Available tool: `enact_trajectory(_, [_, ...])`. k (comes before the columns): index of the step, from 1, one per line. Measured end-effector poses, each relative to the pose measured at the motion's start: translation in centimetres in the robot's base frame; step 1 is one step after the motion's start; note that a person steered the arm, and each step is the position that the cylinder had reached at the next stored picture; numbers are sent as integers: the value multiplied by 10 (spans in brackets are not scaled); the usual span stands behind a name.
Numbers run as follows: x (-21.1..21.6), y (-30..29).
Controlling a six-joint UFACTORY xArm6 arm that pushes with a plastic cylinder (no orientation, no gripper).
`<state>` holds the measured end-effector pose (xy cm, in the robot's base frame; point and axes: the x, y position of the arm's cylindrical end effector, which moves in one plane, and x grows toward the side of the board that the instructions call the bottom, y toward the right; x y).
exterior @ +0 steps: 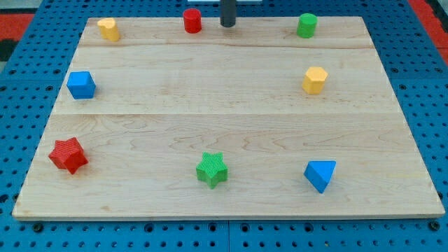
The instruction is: Push the red circle into yellow heart
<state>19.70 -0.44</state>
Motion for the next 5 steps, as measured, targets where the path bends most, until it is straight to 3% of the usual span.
enact_trajectory(2, [-3,-59])
enact_trajectory(4, [-6,-167])
enact_trajectory(5, [-6,-195])
